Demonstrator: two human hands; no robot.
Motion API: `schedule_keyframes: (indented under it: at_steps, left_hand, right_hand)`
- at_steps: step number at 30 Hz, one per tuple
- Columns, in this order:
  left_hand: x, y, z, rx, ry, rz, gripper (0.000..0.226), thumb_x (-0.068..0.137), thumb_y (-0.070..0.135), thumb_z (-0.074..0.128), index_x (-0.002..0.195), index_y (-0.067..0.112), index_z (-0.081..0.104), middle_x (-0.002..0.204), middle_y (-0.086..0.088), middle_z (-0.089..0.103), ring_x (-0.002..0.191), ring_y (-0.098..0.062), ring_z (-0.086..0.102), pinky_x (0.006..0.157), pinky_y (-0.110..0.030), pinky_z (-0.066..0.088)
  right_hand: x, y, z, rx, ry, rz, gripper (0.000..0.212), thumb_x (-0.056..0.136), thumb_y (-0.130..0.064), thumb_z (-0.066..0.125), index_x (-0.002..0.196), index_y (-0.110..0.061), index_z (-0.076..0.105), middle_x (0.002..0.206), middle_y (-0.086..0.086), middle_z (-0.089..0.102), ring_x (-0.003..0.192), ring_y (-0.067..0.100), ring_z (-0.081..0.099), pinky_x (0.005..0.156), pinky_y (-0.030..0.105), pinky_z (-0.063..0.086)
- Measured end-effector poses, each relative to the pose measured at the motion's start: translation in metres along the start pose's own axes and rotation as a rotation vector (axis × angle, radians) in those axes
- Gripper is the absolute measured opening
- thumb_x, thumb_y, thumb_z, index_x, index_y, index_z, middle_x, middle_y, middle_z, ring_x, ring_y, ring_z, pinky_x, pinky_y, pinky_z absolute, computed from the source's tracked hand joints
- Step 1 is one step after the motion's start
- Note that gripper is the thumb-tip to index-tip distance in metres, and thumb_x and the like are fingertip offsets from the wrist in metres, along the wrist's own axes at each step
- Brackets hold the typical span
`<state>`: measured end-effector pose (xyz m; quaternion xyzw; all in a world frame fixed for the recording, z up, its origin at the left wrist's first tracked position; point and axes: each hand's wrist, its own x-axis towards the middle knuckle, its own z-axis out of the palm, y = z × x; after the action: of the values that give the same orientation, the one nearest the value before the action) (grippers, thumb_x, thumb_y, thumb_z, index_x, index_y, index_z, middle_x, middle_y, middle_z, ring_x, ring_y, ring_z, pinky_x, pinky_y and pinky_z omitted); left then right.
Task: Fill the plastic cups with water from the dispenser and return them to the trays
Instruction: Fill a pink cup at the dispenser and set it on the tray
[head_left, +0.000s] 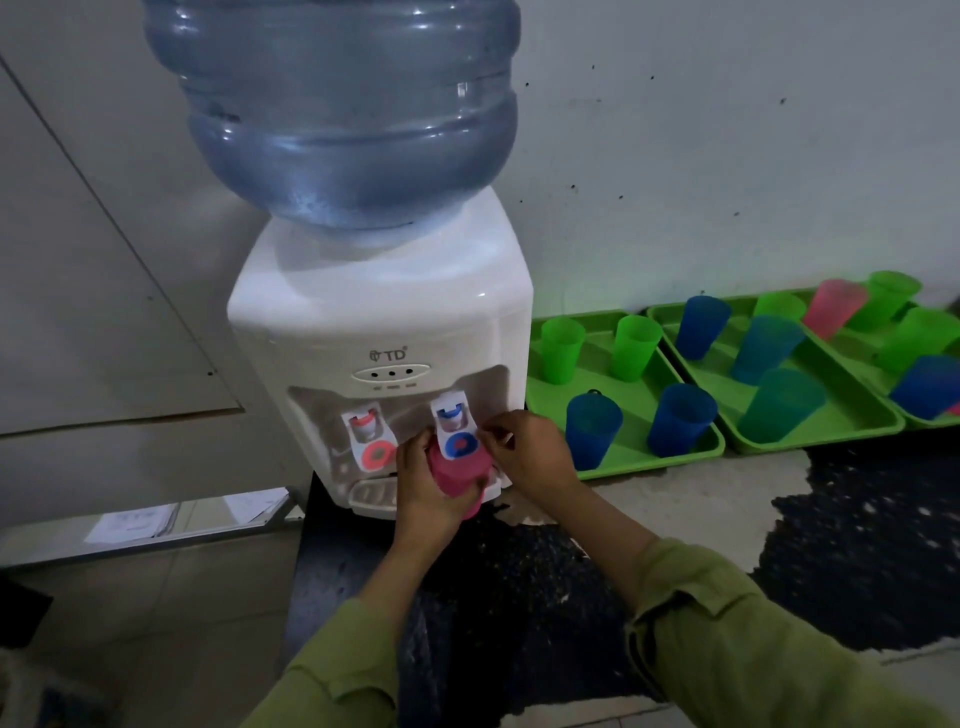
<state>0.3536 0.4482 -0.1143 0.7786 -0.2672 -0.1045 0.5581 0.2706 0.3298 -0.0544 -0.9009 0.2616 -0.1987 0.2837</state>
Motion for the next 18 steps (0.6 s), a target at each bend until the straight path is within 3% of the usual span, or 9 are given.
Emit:
schedule_keyframes:
  at_steps: [5, 9, 12, 14, 18]
  left_hand:
    - [0.004, 0.004, 0.002, -0.028, -0.005, -0.069, 0.075, 0.052, 0.044, 0.077, 0.117, 0.018, 0.053, 0.111, -0.002, 0.064, 0.101, -0.017, 0.063, 0.087, -0.043, 0.054]
    - [0.003, 0.007, 0.000, 0.009, -0.013, -0.088, 0.074, 0.054, 0.047, 0.066, 0.120, 0.018, 0.052, 0.115, 0.000, 0.063, 0.105, -0.015, 0.060, 0.092, -0.040, 0.052]
    - [0.003, 0.014, -0.002, 0.066, -0.036, -0.077, 0.063, 0.064, 0.030, 0.071, 0.121, 0.011, 0.052, 0.118, -0.005, 0.059, 0.108, -0.019, 0.057, 0.096, -0.035, 0.047]
    - [0.004, 0.015, -0.002, 0.091, -0.057, -0.068, 0.057, 0.072, 0.013, 0.070, 0.124, 0.007, 0.048, 0.123, -0.011, 0.056, 0.114, -0.025, 0.054, 0.100, -0.039, 0.045]
    - [0.002, 0.014, -0.006, 0.095, -0.086, -0.064, 0.061, 0.073, 0.006, 0.070, 0.128, 0.007, 0.043, 0.127, -0.013, 0.052, 0.117, -0.026, 0.051, 0.102, -0.045, 0.043]
  right_hand:
    - [0.003, -0.003, 0.001, -0.078, -0.045, 0.037, 0.028, 0.089, -0.036, 0.057, 0.104, -0.018, 0.072, 0.096, 0.008, 0.072, 0.084, 0.024, 0.066, 0.071, 0.030, 0.053]
    - [0.007, -0.009, 0.004, -0.076, -0.085, 0.080, 0.031, 0.089, -0.041, 0.055, 0.097, -0.016, 0.072, 0.090, 0.010, 0.073, 0.080, 0.027, 0.066, 0.069, 0.035, 0.054]
    - [0.009, -0.013, 0.005, -0.044, -0.107, 0.106, 0.029, 0.088, -0.038, 0.057, 0.095, -0.013, 0.072, 0.089, 0.011, 0.072, 0.079, 0.027, 0.066, 0.070, 0.037, 0.054]
    - [0.010, -0.014, 0.003, -0.049, -0.145, 0.110, 0.029, 0.089, -0.035, 0.056, 0.093, -0.011, 0.071, 0.088, 0.012, 0.071, 0.079, 0.028, 0.065, 0.071, 0.037, 0.054]
    - [0.007, -0.017, -0.006, -0.057, -0.231, 0.108, 0.025, 0.089, -0.028, 0.056, 0.084, -0.006, 0.067, 0.085, 0.015, 0.069, 0.079, 0.029, 0.063, 0.063, 0.028, 0.043]
